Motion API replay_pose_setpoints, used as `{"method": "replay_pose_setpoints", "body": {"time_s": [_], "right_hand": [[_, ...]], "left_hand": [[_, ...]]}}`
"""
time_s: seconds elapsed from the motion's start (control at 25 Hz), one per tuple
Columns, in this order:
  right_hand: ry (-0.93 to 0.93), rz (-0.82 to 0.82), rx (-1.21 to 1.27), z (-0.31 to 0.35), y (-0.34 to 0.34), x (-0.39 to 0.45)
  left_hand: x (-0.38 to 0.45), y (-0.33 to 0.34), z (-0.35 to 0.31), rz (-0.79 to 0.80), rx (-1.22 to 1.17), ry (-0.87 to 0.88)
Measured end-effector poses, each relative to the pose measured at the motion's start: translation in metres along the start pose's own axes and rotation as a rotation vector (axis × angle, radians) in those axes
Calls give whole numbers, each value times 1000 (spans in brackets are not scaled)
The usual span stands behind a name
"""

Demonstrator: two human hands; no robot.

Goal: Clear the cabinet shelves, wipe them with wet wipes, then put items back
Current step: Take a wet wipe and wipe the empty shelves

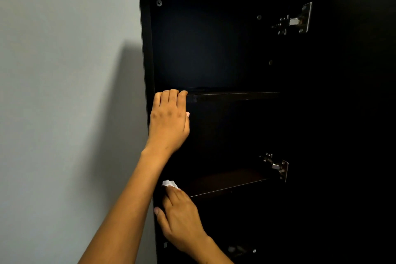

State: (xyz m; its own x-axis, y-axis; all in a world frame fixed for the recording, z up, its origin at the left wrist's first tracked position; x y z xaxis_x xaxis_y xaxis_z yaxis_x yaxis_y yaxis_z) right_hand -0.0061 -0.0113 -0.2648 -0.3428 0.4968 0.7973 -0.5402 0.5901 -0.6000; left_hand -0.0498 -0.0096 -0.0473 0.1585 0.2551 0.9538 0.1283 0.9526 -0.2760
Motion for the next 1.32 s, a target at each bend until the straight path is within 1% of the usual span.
{"method": "replay_pose_setpoints", "body": {"time_s": [0.08, 0.16, 0.24, 0.36, 0.48, 0.6, 0.68, 0.72, 0.8, 0.84, 0.88, 1.0, 1.04, 1.12, 1.24, 1.32], "right_hand": [[-49, -14, 33, -8, -5, -3], [-97, -40, -9, -27, -14, -10], [-79, -36, -59, -56, -24, -19], [54, -43, -106, -114, -45, -36], [211, -107, -231, -170, -70, -50], [394, -126, -299, -199, -86, -59], [445, -164, -325, -205, -91, -67], [469, -201, -291, -204, -91, -70], [590, -317, -147, -201, -94, -78], [632, -356, -135, -199, -95, -79], [647, -387, -152, -198, -95, -78], [716, -561, -5, -203, -93, -74], [736, -595, 33, -205, -91, -74], [783, -651, 88, -201, -85, -74], [849, -722, 89, -185, -79, -76], [859, -722, 107, -175, -72, -75]], "left_hand": [[0, 0, 0, -5, 3, -1], [0, 0, 1, -7, 5, -2], [0, 0, 1, -6, 4, -1], [-1, 0, 2, -5, 2, 3], [0, 0, 1, -6, 2, -1], [0, -1, 1, -3, -4, -8], [0, -1, 1, -5, -7, -11], [0, -1, 1, -8, -5, -12], [0, -1, 1, -15, -8, -10], [0, -1, 1, -15, -7, -10], [0, -1, 0, -13, -4, -9], [0, 0, 0, -10, 0, -5], [0, 0, 0, -10, 1, -6], [0, 0, 0, -17, 3, -7], [0, 0, -1, -22, 10, -10], [0, 1, 0, -21, 13, -16]]}}
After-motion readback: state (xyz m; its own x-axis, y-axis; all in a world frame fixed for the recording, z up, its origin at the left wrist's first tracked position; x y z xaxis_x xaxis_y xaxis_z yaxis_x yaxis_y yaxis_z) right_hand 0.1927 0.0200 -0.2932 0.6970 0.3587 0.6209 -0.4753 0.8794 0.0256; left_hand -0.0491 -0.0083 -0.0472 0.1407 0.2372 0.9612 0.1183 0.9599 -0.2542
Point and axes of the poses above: each hand's wrist, its own x-axis towards the middle knuckle, its own y-axis out of the palm, z = x × y, the point moved 3 cm from there along x, towards the middle knuckle, and after that the axes turned 13 degrees about -z, right-handed, at the moved point
